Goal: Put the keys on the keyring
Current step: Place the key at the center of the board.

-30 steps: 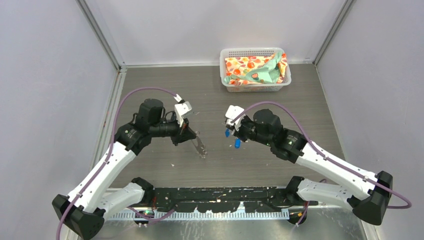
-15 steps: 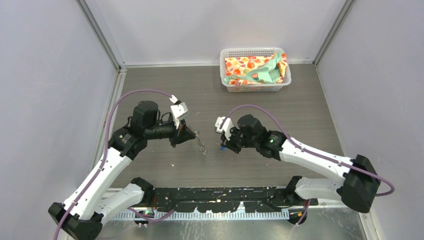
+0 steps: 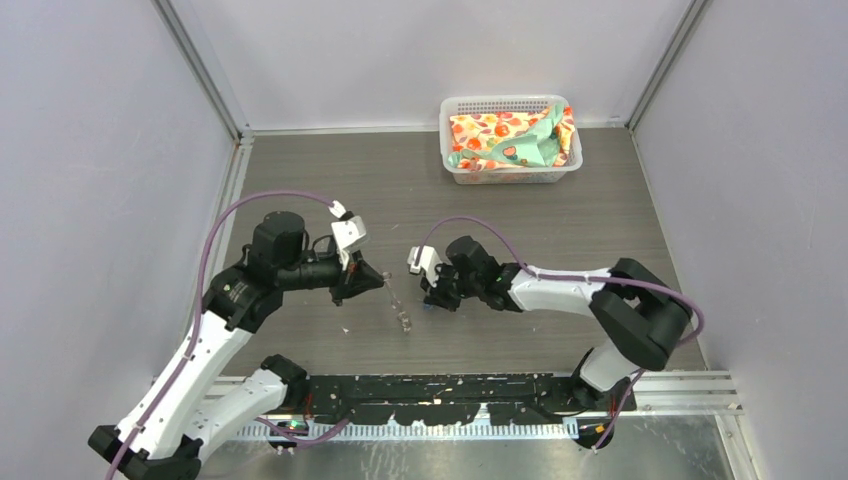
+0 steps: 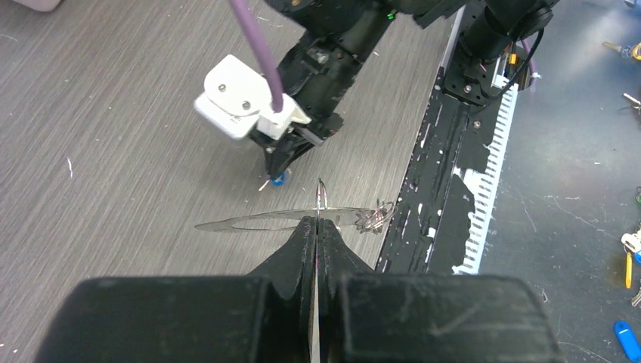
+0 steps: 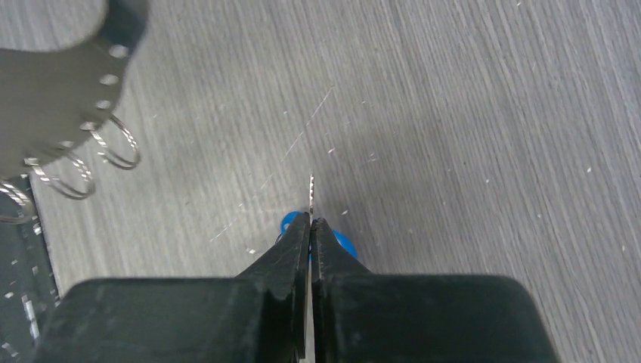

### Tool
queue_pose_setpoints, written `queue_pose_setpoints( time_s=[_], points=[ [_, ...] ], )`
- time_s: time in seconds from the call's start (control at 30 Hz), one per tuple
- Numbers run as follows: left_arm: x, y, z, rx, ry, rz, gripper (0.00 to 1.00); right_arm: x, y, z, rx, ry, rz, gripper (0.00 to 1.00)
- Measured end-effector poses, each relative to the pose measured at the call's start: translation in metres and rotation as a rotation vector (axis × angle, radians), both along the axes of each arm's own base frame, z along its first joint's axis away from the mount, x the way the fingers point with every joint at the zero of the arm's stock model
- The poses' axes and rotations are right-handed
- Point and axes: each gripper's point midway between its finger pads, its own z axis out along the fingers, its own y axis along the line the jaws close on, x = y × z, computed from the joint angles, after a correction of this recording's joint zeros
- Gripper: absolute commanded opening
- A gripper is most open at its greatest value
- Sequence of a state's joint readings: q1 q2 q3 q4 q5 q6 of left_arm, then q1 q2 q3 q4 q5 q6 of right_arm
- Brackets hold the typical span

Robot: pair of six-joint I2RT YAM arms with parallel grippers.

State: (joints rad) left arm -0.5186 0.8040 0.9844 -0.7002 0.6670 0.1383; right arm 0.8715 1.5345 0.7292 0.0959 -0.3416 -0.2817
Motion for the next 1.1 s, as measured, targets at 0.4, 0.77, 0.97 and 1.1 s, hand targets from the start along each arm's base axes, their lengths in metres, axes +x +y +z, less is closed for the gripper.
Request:
queue_pose_setpoints(
  time_s=[0.4, 0.77, 0.97, 1.1],
  points=[
    [-0.005, 0.002, 0.002, -0.005, -0.001, -0.005, 0.0, 0.03, 0.009, -0.024, 0.065, 0.069, -0.079, 0.54],
    [-0.004, 0.0, 0.001, -0.007, 0.007, -0.012, 0.0, 0.036, 0.009, 0.05, 0.213, 0.033, -0.168, 0.59],
    [-0.004, 0.0, 0.001, -0.008, 0.007, -0.012, 0.0, 0.012, -0.017, 0.036, 0.244, 0.179, -0.346, 0.58],
    [-0.003, -0.001, 0.001, -0.007, 0.009, -0.013, 0.0, -0.005, -0.028, 0.004, 0.203, 0.299, -0.451, 0.54]
  ],
)
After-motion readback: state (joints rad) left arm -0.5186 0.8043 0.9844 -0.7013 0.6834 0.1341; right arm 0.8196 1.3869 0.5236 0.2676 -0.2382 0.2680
